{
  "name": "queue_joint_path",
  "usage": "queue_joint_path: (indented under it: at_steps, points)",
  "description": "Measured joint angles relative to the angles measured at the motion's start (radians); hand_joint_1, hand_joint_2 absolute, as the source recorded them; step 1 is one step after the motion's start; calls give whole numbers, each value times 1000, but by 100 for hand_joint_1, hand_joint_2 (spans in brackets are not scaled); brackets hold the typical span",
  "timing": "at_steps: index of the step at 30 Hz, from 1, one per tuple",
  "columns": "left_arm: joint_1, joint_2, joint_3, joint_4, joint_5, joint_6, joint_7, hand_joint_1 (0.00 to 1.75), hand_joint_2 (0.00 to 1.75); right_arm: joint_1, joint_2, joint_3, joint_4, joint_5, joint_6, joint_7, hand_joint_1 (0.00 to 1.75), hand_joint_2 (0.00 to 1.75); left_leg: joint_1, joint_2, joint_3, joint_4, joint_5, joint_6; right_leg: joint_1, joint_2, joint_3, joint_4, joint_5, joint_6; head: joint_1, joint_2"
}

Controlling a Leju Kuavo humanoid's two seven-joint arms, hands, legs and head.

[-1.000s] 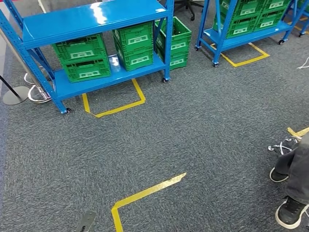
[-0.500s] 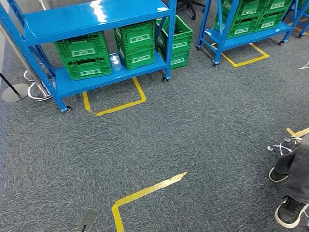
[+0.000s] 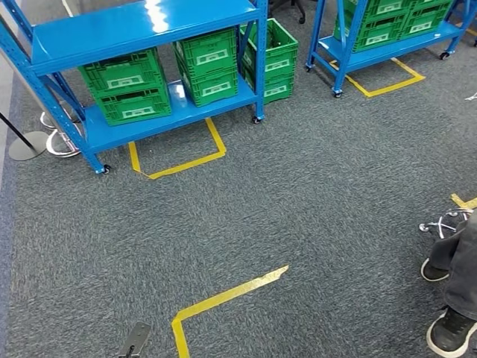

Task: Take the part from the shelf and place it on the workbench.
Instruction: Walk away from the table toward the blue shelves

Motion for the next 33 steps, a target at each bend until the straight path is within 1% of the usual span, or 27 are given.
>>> queue_joint_path:
  at_steps: [1,3,4,5,6,8,9,10,11,13,14,15,17,18,19,20,21,22,24,25,26,28,29,30,31,32,33]
  points:
    - [-1,0,0,0,0,0,0,0,0,0,0,0,0,0,0,0,0,0,1,0,-32,61,-22,-5,0,-1,8,0,-6,-4,-1,0]
    - [1,-1,0,0,0,0,0,0,0,0,0,0,0,0,-1,0,0,0,2,0,-126,214,-64,-9,2,-2,26,0,-23,-8,-1,0]
    - [3,-1,0,0,0,0,0,0,0,0,0,0,0,0,-1,0,0,0,3,0,-166,263,-63,-8,3,-1,38,0,-32,-8,-1,0]
    - [5,-1,0,0,0,0,0,0,0,0,0,0,0,0,-1,0,0,0,2,0,-188,273,-38,-4,3,1,50,0,-42,-8,-1,0]
    - [6,-1,0,0,0,0,0,0,0,0,0,0,0,0,-1,0,0,0,0,0,-191,240,8,2,4,2,65,-1,-52,-7,-1,0]
    - [7,1,0,0,0,0,0,0,0,0,0,0,0,0,-1,0,0,0,-8,-1,-165,115,112,19,4,4,89,-4,-73,-4,0,0]
    - [7,2,0,0,0,0,0,0,0,0,1,1,0,0,-1,0,0,0,-14,-1,-148,59,141,27,4,5,96,-7,-82,-1,1,0]
    - [7,3,0,0,0,0,0,0,0,0,1,1,0,0,-1,0,0,0,-18,-1,-135,21,147,34,3,5,99,-12,-89,3,1,0]
    - [7,4,0,0,-1,0,0,0,0,1,2,1,0,0,-1,0,0,0,-21,-1,-126,-1,139,39,3,5,103,-16,-89,9,1,0]
    - [7,4,0,0,-1,1,0,0,0,0,2,1,0,0,-2,0,0,0,-19,-1,-106,-33,125,44,3,2,113,-19,-81,22,0,0]
    - [8,4,0,0,0,2,0,0,0,-2,2,1,0,0,-2,0,0,0,-16,-2,-92,-46,124,46,4,1,110,-2,-74,25,0,0]
    - [7,4,0,0,0,2,0,0,0,-3,2,0,-1,-1,-2,0,0,0,-14,-3,-77,-57,122,48,4,0,91,32,-70,27,2,0]
    - [6,4,0,0,0,4,0,0,0,-5,2,0,0,-2,-2,1,0,0,-13,-5,-51,-70,110,52,5,0,8,152,-89,27,5,0]
    - [6,4,0,0,0,4,0,0,0,-5,2,0,1,-2,-2,1,0,0,-13,-6,-40,-71,100,53,6,0,-41,209,-116,28,5,0]
    - [7,4,0,0,0,4,0,0,0,-4,2,0,2,-2,-2,1,0,0,-13,-6,-26,-71,87,53,7,0,-83,246,-146,30,4,0]
    - [8,3,0,0,0,4,1,0,0,-4,2,0,3,-2,-1,1,0,0,-14,-6,-9,-71,74,52,8,0,-111,253,-167,32,4,0]
    - [9,3,0,0,0,4,1,0,0,-4,2,0,5,-2,-1,1,0,0,-14,-6,12,-71,59,51,8,0,-123,230,-166,33,4,0]
    - [9,3,0,0,0,4,2,0,0,-4,2,0,6,-2,-1,1,0,0,-14,-6,34,-71,43,50,8,-1,-124,184,-136,34,5,0]
    - [9,3,-1,1,0,4,3,0,0,-3,2,0,9,-2,-1,2,0,0,-15,-7,68,-69,10,44,10,-4,-113,72,-11,28,6,0]
    - [8,3,-1,1,0,4,4,0,0,-3,2,1,10,-3,-1,2,0,0,-15,-7,79,-67,-6,39,13,-5,-105,37,40,22,5,0]
    - [7,2,-1,1,0,4,5,0,0,-3,2,0,11,-3,0,3,0,0,-15,-7,86,-64,-17,34,16,-5,-100,20,72,14,5,0]
    - [3,1,-1,1,0,4,6,0,0,-5,2,0,12,-4,1,4,0,0,-14,-7,86,-43,-18,22,19,-1,-85,18,69,2,4,0]
    - [1,0,-1,1,0,5,6,0,0,-6,1,0,11,-4,1,4,0,0,-13,-6,71,-9,-4,17,18,0,-78,15,64,-3,3,0]
    - [-1,-1,-1,1,0,5,6,0,0,-6,1,0,11,-5,1,4,0,0,-11,-6,41,43,8,10,15,-1,-69,12,57,-7,3,0]
    - [-2,-2,-1,1,0,6,6,0,0,-6,1,0,11,-6,1,4,0,0,-9,-6,1,105,10,3,13,-1,-58,9,50,-11,2,0]
    - [-2,-2,-1,2,0,6,6,0,0,-6,1,0,11,-7,2,3,0,0,-6,-6,-42,168,-5,-3,12,-2,-46,8,40,-14,1,0]
    - [-1,-2,-1,2,0,6,6,0,0,-6,1,0,12,-7,2,3,0,0,-2,-5,-82,215,-40,-7,11,-1,-34,7,29,-15,1,0]
